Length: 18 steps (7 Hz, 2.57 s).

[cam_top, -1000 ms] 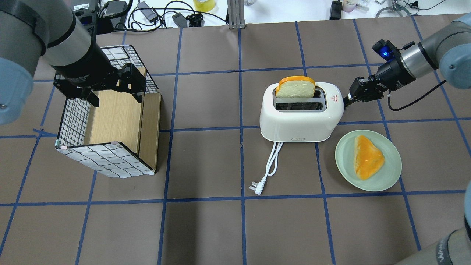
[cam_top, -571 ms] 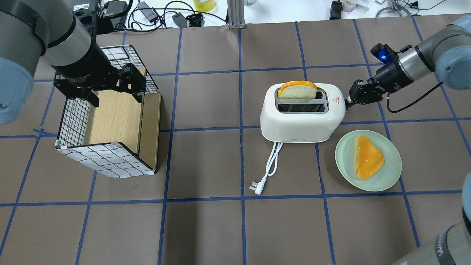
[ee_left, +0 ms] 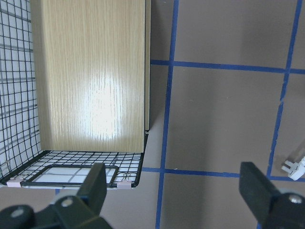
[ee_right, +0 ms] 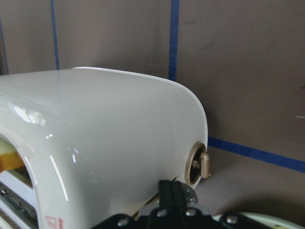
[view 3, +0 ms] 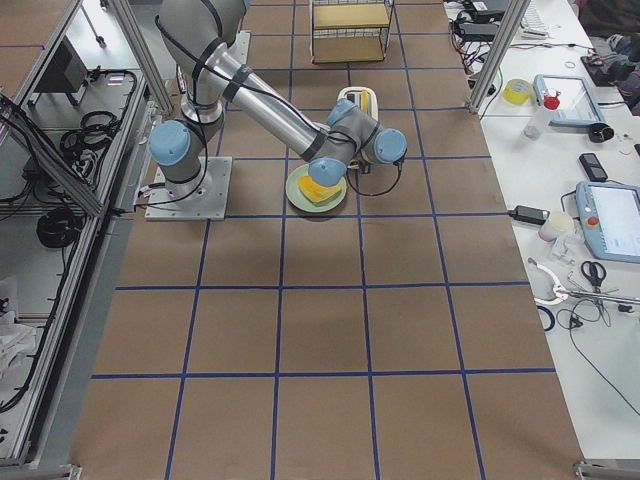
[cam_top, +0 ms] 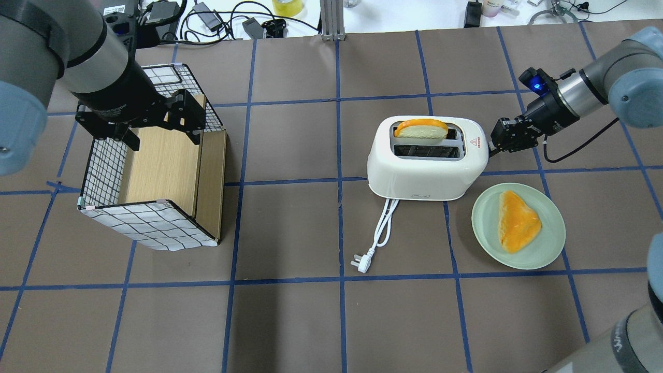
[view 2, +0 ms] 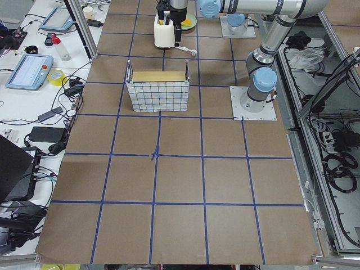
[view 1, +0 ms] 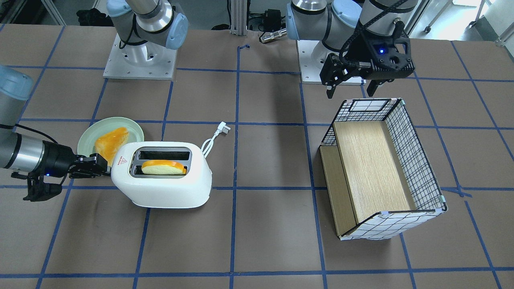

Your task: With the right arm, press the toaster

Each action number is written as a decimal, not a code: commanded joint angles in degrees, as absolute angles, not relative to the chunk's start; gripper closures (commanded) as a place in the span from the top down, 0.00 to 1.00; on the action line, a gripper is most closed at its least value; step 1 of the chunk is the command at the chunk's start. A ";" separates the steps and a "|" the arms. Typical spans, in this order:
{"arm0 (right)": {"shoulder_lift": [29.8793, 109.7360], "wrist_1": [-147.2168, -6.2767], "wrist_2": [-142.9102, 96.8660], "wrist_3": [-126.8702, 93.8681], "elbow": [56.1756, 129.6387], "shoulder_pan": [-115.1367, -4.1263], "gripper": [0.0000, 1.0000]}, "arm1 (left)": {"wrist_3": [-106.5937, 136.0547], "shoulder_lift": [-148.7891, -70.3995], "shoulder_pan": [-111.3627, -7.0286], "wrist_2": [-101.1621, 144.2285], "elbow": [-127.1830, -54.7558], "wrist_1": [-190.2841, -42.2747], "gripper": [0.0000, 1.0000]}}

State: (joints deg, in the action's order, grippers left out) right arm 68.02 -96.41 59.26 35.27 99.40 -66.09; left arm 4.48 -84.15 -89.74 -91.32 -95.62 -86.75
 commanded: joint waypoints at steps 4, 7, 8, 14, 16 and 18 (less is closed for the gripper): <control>75.47 -94.84 65.28 22.54 95.55 -66.18 0.01 | 4.48 -84.11 -89.74 -91.32 -95.62 -86.75 1.00; 83.12 -89.67 71.16 18.39 92.92 -66.36 0.05 | 4.48 -84.11 -89.74 -91.32 -95.62 -86.75 1.00; 84.80 -86.86 74.67 17.67 90.20 -66.62 0.06 | 4.48 -84.11 -89.74 -91.32 -95.62 -86.75 1.00; 87.72 -83.66 85.08 0.65 82.79 -78.20 1.00 | 4.48 -84.11 -89.74 -91.32 -95.62 -86.75 1.00; 87.19 -86.73 85.25 -4.37 82.79 -83.38 1.00 | 4.48 -84.11 -89.74 -91.32 -95.62 -86.75 1.00; 86.49 -90.68 89.43 -7.29 82.88 -87.61 1.00 | 4.48 -84.11 -89.74 -91.32 -95.62 -86.75 1.00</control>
